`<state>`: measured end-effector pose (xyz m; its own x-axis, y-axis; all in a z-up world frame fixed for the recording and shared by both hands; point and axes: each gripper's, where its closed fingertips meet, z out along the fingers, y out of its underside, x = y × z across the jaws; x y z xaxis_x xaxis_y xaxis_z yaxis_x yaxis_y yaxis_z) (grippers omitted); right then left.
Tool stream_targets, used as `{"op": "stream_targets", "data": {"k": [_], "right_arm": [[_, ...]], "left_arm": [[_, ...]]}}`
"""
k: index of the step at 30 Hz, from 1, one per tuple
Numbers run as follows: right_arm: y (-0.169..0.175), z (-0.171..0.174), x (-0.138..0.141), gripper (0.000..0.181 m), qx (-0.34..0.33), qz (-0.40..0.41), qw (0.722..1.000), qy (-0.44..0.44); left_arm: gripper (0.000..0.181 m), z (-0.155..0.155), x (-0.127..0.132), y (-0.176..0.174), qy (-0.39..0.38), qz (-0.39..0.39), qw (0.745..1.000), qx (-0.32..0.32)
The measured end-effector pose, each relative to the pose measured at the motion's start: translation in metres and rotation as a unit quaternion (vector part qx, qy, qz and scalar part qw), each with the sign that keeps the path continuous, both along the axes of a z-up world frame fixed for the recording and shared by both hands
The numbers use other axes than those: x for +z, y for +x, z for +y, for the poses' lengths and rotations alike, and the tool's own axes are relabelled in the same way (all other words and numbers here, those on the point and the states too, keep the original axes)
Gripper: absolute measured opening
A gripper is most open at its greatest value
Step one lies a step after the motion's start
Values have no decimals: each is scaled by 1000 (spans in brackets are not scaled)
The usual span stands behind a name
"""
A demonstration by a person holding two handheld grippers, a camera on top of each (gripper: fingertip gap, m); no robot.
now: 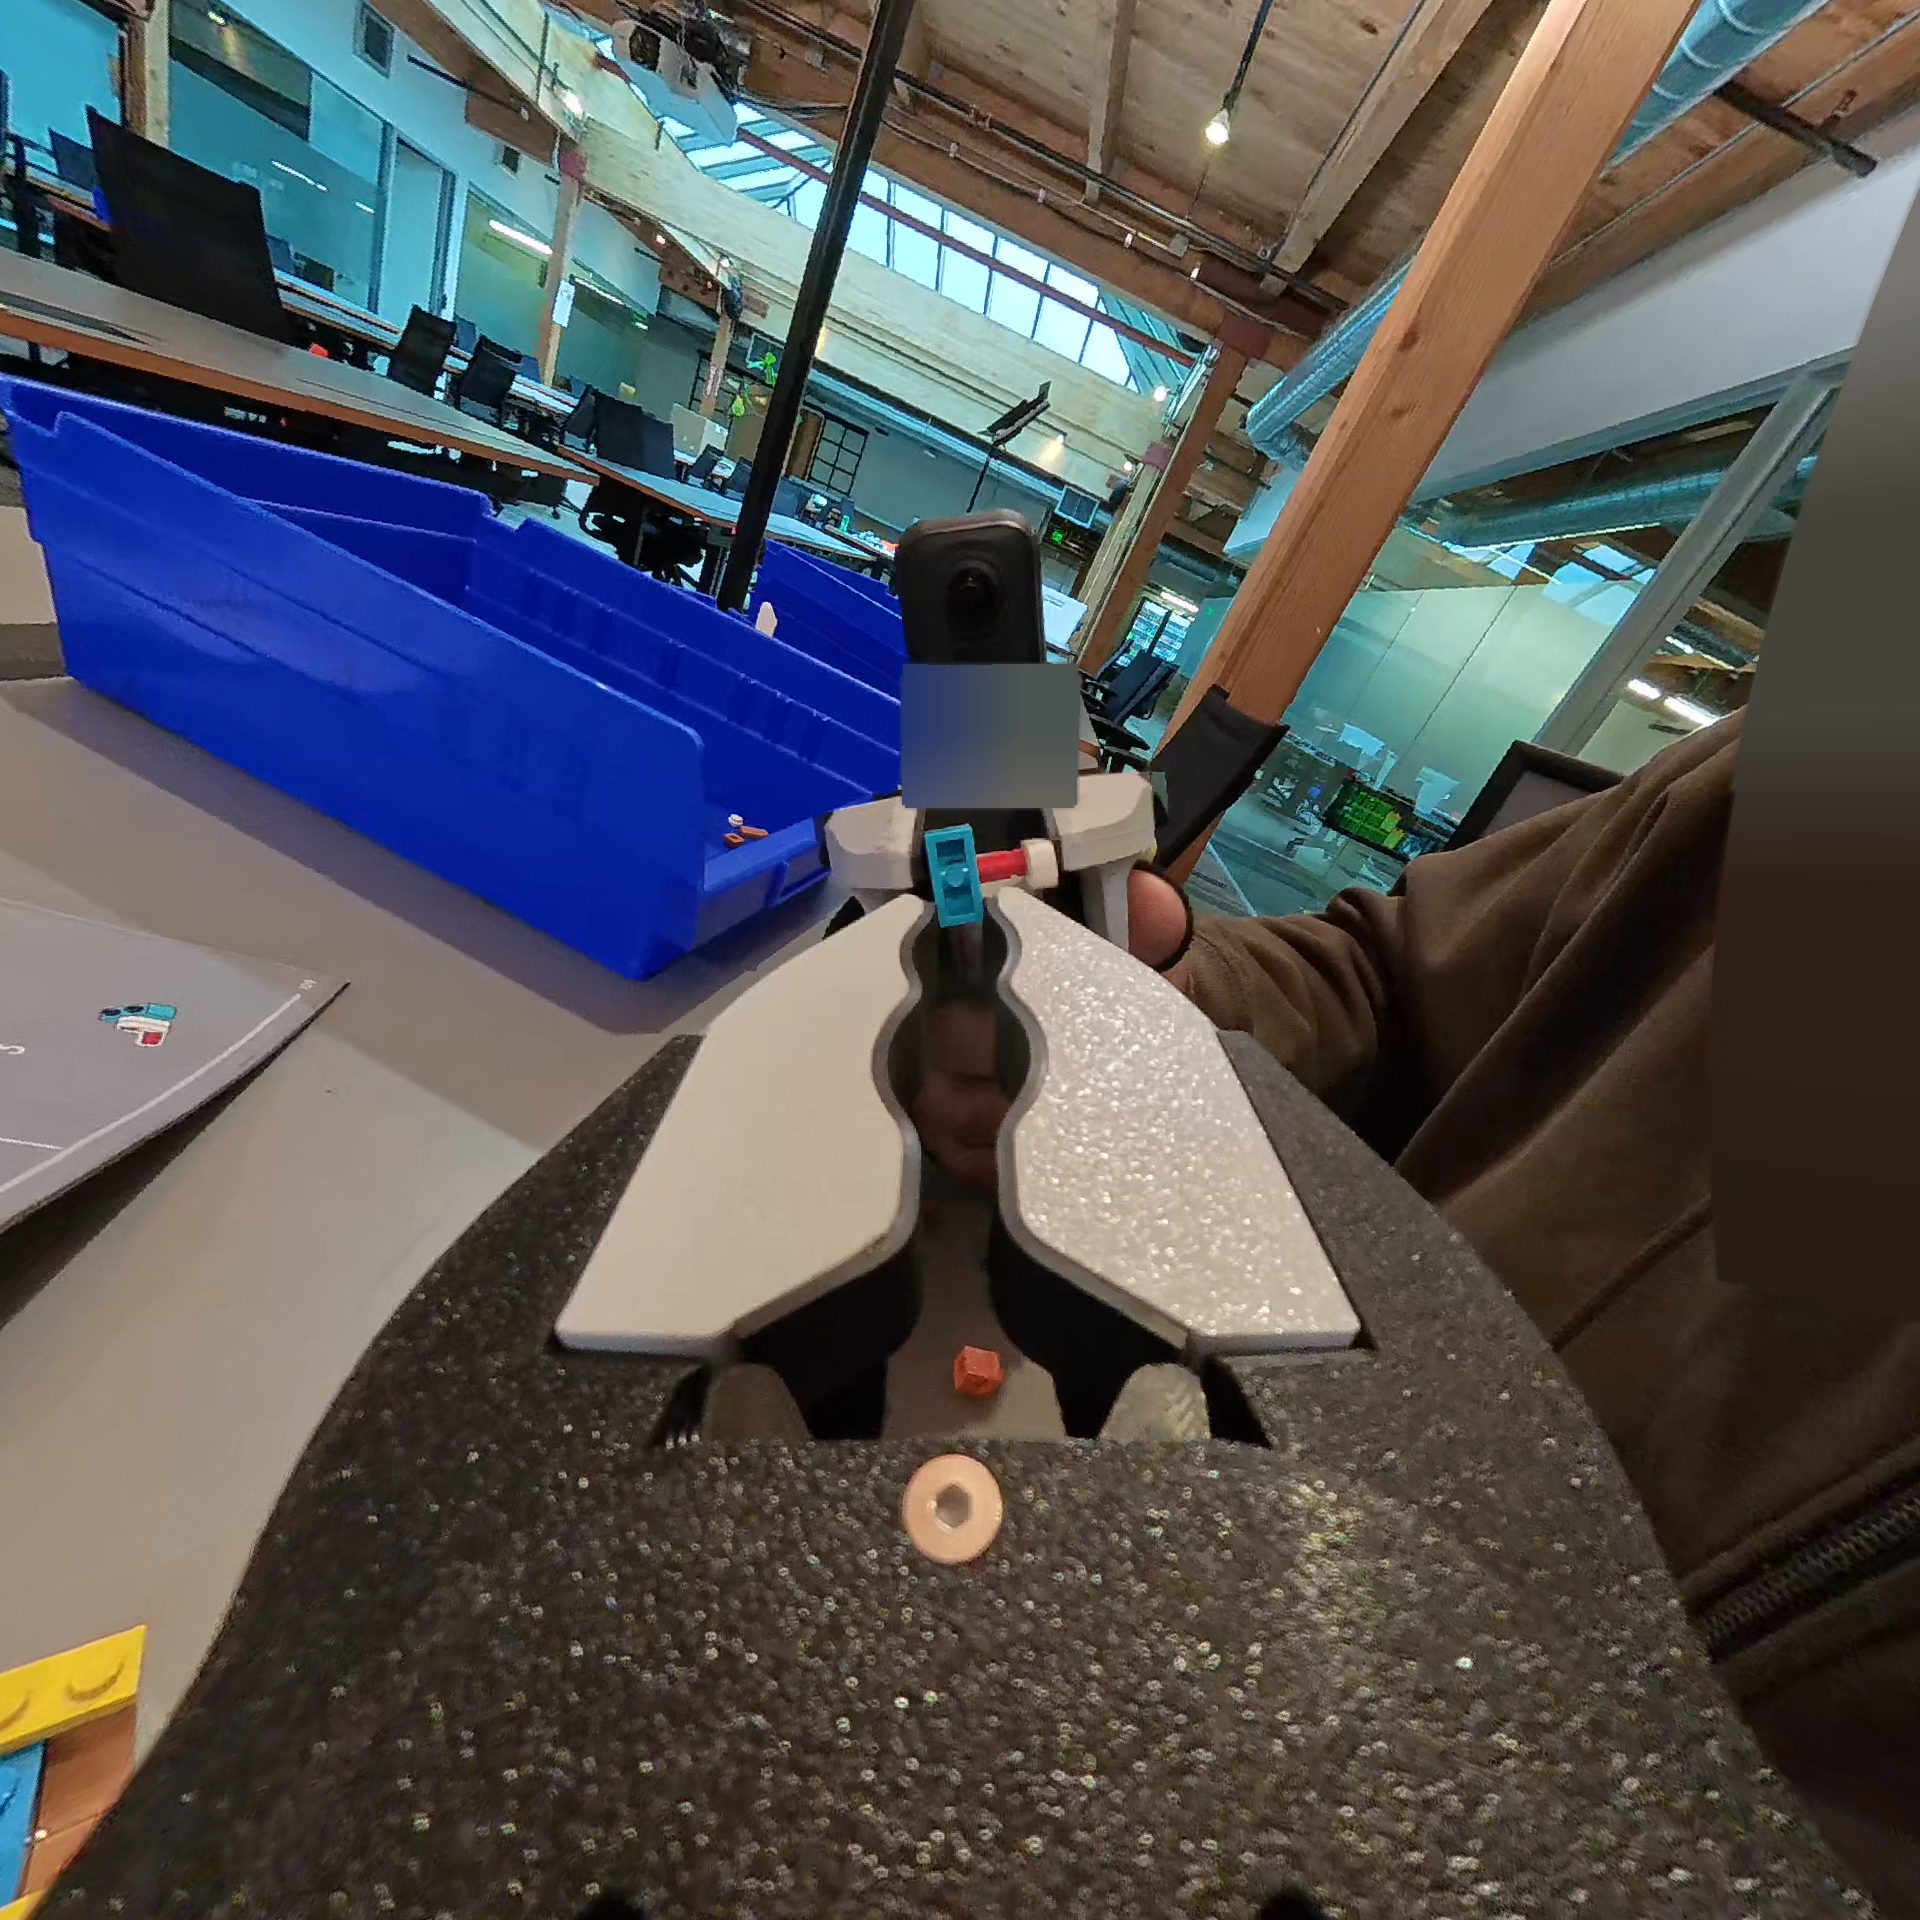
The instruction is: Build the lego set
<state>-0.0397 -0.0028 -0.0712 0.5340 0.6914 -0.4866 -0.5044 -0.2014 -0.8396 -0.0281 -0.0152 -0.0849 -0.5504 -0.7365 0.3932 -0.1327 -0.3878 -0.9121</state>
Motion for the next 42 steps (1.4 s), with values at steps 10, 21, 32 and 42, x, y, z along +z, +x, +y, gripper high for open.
{"op": "stream_targets", "data": {"k": [10, 21, 32, 42], "right_arm": [[-3, -4, 2, 19, -1, -29, 999, 22], [0, -3, 6, 33, 3, 13, 1000, 16], [2, 0, 3, 28, -9, 11, 1000, 2], [1, -2, 3, 19, -10, -8, 1000, 17]], "left_arm": [[8, -4, 3, -2, 19, -11, 1000, -1], [8, 4, 5, -2, -49, -5, 999, -10], [8, 3, 3, -1, -53, 0, 998, -14], [8, -1, 3, -2, -36, -3, 999, -16]]}}
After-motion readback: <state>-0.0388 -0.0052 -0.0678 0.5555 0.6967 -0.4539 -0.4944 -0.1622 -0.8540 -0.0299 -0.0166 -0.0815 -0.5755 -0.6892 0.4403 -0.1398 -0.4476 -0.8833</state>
